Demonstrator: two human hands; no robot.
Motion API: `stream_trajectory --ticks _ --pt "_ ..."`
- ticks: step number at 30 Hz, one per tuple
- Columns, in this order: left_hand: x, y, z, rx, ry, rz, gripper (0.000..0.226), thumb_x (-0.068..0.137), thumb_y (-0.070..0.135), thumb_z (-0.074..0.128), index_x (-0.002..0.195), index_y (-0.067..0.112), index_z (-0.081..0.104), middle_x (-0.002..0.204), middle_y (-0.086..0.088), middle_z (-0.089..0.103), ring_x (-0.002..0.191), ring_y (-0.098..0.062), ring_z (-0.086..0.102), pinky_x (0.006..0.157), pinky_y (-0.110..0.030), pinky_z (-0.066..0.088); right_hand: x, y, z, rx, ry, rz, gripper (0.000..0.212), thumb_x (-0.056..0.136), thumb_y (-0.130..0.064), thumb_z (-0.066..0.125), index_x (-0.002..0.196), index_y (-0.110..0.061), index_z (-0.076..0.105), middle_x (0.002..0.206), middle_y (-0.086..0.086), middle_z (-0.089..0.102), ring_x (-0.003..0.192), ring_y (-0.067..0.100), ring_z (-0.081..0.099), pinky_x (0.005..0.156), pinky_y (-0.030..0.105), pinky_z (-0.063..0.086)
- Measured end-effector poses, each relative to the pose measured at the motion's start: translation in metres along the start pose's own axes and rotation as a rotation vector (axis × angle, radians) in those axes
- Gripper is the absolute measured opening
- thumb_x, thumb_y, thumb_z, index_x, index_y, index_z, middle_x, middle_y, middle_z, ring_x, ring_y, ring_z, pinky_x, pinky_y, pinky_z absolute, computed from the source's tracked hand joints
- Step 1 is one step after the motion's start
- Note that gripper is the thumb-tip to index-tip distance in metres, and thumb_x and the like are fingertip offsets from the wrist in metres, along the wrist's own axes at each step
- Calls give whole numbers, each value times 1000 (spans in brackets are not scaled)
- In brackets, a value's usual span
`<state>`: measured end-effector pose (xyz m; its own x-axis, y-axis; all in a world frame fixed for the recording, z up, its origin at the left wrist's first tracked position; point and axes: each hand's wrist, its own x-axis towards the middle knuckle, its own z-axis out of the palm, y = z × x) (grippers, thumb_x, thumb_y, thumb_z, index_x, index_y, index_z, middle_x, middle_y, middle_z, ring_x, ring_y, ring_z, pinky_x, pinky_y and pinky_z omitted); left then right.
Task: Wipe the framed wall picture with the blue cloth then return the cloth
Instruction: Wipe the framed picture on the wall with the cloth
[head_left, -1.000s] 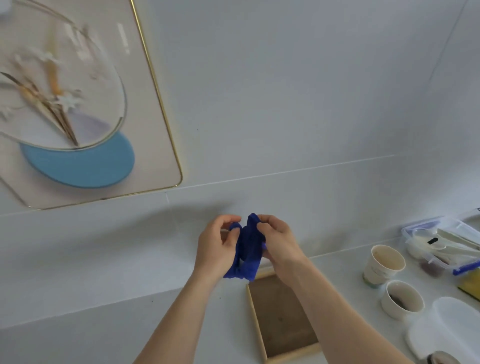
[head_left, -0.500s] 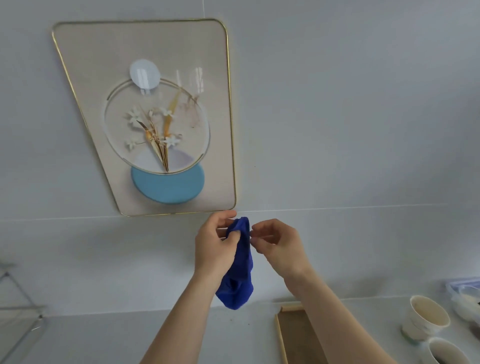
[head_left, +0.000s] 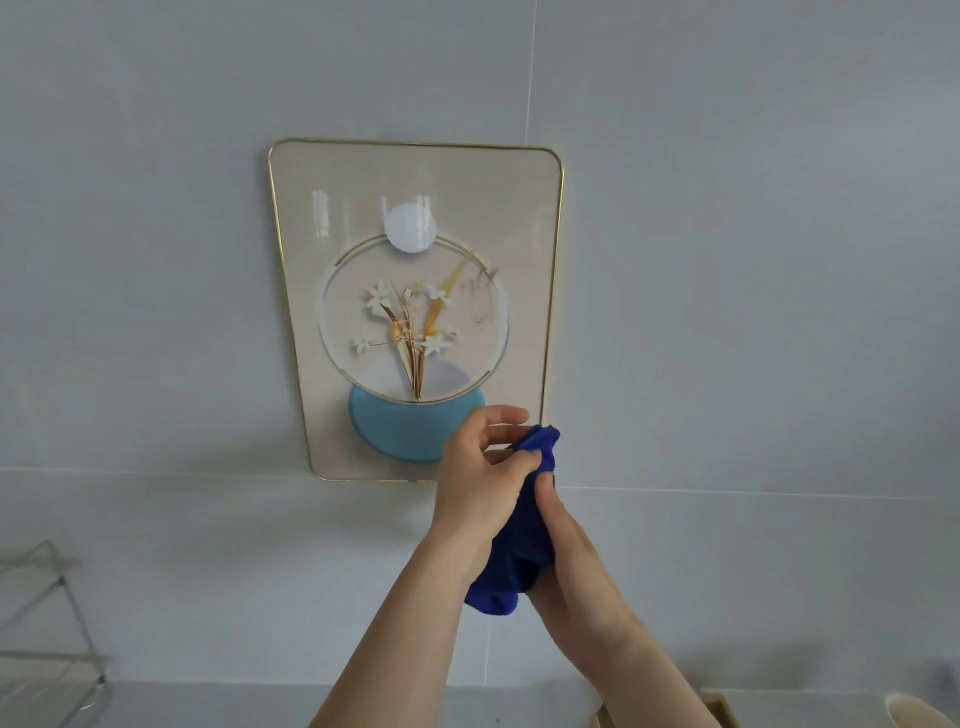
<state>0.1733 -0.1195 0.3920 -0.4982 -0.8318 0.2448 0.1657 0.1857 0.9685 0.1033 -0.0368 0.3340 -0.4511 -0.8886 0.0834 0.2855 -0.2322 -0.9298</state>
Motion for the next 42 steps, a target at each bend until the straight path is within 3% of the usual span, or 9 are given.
stream_trajectory --ticks 7,10,13,22,26,28,30,35,42 --pt "38 34 -32 225 16 277 26 86 20 72 106 35 66 97 18 74 86 3 69 74 -24 53 30 -22 32 59 143 -70 44 106 -49 45 135 -25 68 126 8 78 119 25 73 102 48 57" --pt "63 38 -52 583 282 657 39 88 47 63 122 28 63 121 13 67 112 -9 64 97 -40 53 38 -36 39 97 200 -161 49 106 -55 39 138 -27 64 123 10 79 114 26 75 100 51 55" --pt "101 40 -72 915 471 924 73 90 62 57 149 21 51 155 -5 49 148 -29 42 126 -55 24 44 -56 43 130 293 -263 49 104 -56 43 131 -25 68 122 10 79 115 26 74 99 46 54" --pt "181 29 -108 1254 645 985 101 90 83 36 166 19 19 175 -9 18 162 -32 12 128 -58 2 81 -87 55 -311 482 -687 50 99 -59 30 144 -48 49 132 -29 64 119 -15 56 99 20 42" --pt "195 21 -109 1250 675 1027 99 94 80 37 167 15 18 175 -10 18 161 -35 14 129 -61 11 113 -95 64 -730 461 -974 55 110 -33 24 162 -20 29 168 -1 36 154 10 31 127 35 28" --pt "199 18 -109 1229 683 1053 96 95 77 36 166 14 21 174 -12 21 161 -36 17 129 -60 13 133 -96 69 -943 490 -1084 53 110 -28 24 163 -21 27 174 7 23 160 17 19 128 27 17" --pt "201 16 -109 1220 688 1078 92 97 74 32 166 13 23 173 -13 22 161 -37 18 129 -61 14 155 -95 72 -1079 519 -1131 53 109 -28 27 161 -28 29 174 6 23 160 18 21 125 22 19" --pt "207 13 -111 1242 685 1112 85 99 60 36 167 14 14 175 -11 14 162 -36 11 129 -61 10 197 -92 75 -1491 741 -1132 54 105 -32 37 159 -23 39 170 12 31 128 35 46 111 47 36" --pt "207 11 -109 1206 735 1133 67 108 47 28 167 15 20 174 -9 21 161 -35 19 129 -60 15 216 -122 93 -1618 825 -1216 68 104 -56 34 161 -21 35 170 17 31 151 40 33 121 60 26"
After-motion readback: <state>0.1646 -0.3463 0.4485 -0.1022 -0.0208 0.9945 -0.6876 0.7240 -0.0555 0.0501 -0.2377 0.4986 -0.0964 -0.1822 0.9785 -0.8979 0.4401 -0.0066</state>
